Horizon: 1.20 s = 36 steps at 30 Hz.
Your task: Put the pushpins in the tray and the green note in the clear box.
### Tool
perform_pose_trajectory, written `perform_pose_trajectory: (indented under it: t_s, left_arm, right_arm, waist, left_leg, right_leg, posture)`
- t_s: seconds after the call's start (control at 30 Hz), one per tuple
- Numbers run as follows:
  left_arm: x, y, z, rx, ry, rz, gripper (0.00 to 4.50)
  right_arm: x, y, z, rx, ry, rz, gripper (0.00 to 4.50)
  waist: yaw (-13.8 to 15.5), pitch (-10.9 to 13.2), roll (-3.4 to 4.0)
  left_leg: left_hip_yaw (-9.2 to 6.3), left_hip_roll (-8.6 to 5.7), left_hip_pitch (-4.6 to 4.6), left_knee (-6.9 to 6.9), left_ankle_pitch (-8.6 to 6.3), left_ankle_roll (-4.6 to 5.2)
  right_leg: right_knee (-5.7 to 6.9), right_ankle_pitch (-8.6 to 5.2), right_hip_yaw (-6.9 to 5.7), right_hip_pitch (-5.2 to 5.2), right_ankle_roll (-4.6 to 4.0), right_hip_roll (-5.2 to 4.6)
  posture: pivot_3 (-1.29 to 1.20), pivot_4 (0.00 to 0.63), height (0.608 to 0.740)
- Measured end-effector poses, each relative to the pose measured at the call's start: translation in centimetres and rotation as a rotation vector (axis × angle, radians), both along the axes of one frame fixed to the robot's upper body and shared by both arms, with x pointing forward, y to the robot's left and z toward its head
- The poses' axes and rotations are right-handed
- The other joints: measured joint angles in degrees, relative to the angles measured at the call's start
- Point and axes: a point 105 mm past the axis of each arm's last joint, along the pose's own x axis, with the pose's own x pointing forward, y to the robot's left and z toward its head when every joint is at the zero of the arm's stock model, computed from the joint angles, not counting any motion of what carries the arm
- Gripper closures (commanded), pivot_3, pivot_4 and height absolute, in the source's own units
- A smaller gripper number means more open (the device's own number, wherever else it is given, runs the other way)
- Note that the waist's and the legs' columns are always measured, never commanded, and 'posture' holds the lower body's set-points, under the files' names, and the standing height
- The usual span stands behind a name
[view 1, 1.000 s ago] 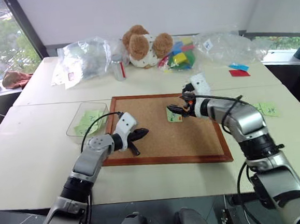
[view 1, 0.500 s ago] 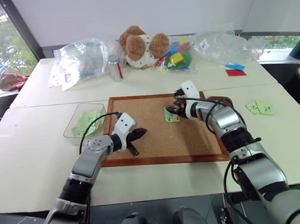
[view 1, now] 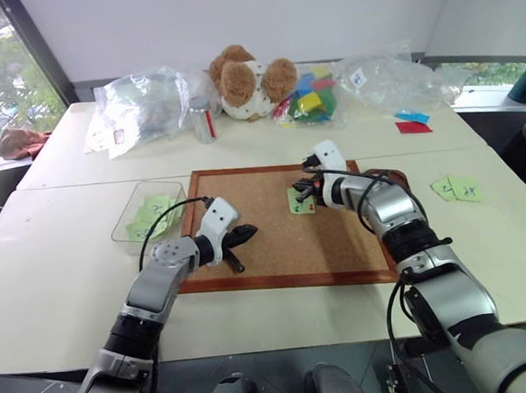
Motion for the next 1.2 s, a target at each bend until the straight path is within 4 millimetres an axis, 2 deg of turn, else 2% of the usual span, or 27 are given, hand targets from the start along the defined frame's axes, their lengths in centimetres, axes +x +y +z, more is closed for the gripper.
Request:
perform_pose_trajectory:
  t_s: [0.13,0.3,0.47,0.53,0.6,0.67,0.77,0.87,1.13,1.2]
  left_arm:
    - [0.0,0.0,0.0,0.000,0.001,0.004,4.50]
    - [-0.1,-0.1,-0.1,-0.005,0.008,0.008,4.50]
    - [-0.1,-0.1,-0.1,-0.005,0.011,0.009,4.50]
    - [-0.1,-0.2,-0.1,-0.007,0.010,0.008,4.50]
    - [-0.1,-0.4,-0.1,-0.012,0.011,0.005,4.50]
    - [-0.2,-0.5,-0.2,-0.014,0.012,0.004,4.50]
    - [-0.2,-0.3,-0.3,-0.008,0.015,0.010,4.50]
    - [0.0,-0.2,-0.5,-0.001,0.016,0.018,4.50]
    - [-0.1,-0.3,-0.6,-0.004,0.019,0.016,4.50]
    - [-0.2,-0.3,-0.6,-0.004,0.018,0.017,4.50]
  right_arm:
    - [-0.2,0.0,1.1,0.030,-0.007,-0.007,4.48]
    - [-0.4,-1.2,6.2,0.077,-0.133,-0.032,4.48]
    - [-0.8,-3.2,8.5,0.087,-0.183,-0.093,4.48]
    - [-0.9,-4.6,9.4,0.083,-0.211,-0.139,4.48]
    - [-0.9,-7.4,9.8,0.074,-0.229,-0.223,4.48]
    - [-1.2,-11.3,9.3,0.045,-0.225,-0.335,4.48]
    - [-1.4,-14.7,7.0,0.000,-0.176,-0.437,4.48]
    - [-1.5,-15.7,4.5,-0.010,-0.114,-0.468,4.48]
    - [-1.3,-16.9,1.4,0.004,-0.036,-0.497,4.48]
    - [-1.3,-17.0,0.9,0.007,-0.023,-0.496,3.90]
  waist:
    - [0.01,0.02,0.03]
    - [0.13,0.00,0.02]
    - [0.09,-0.01,0.04]
    - [0.16,-0.01,0.04]
    - [0.50,-0.03,0.02]
    - [0.53,-0.04,0.02]
    - [0.22,-0.10,0.13]
    - [0.08,-0.16,0.24]
    - [0.11,-0.16,0.24]
    - [0.11,-0.16,0.24]
  left_leg:
    - [0.00,0.00,-0.02,-0.03,0.00,0.00]
    - [-0.01,0.00,-0.01,-0.04,0.00,0.00]
    - [-0.01,0.00,-0.01,-0.04,-0.01,0.01]
    - [0.00,0.00,-0.01,-0.04,-0.01,0.01]
    - [-0.02,0.00,-0.02,-0.04,-0.02,0.04]
    - [0.00,0.00,-0.02,-0.05,-0.05,0.09]
    - [0.07,0.00,0.02,-0.06,-0.05,0.09]
    - [0.12,0.00,0.22,-0.06,-0.21,0.37]
    - [0.12,0.01,0.54,-0.14,-0.25,0.44]
    - [0.12,0.01,0.54,-0.14,-0.25,0.44]
  right_leg:
    - [0.00,0.00,0.00,-0.04,0.00,0.00]
    - [-0.02,0.00,0.00,-0.02,0.00,-0.01]
    - [-0.02,0.00,0.01,-0.02,0.00,-0.01]
    - [-0.03,0.00,0.01,-0.01,0.00,-0.01]
    - [-0.07,0.00,-0.01,0.03,0.00,-0.03]
    - [-0.12,0.00,0.00,0.05,0.00,-0.04]
    - [-0.12,0.00,0.04,0.06,0.00,-0.04]
    - [-0.01,0.00,0.11,0.19,0.00,-0.03]
    - [-0.12,0.00,0.11,0.53,0.00,-0.02]
    - [-0.13,0.00,0.11,0.53,0.00,-0.02]
  posture:
    - [0.00,0.150,0.740]
    - [0.00,0.150,0.740]
    - [0.00,0.150,0.740]
    - [0.00,0.150,0.740]
    - [0.00,0.150,0.740]
    - [0.00,0.150,0.740]
    - [0.00,0.150,0.740]
    - [0.00,0.150,0.740]
    - [0.00,0.150,0.740]
    - [0.00,0.150,0.740]
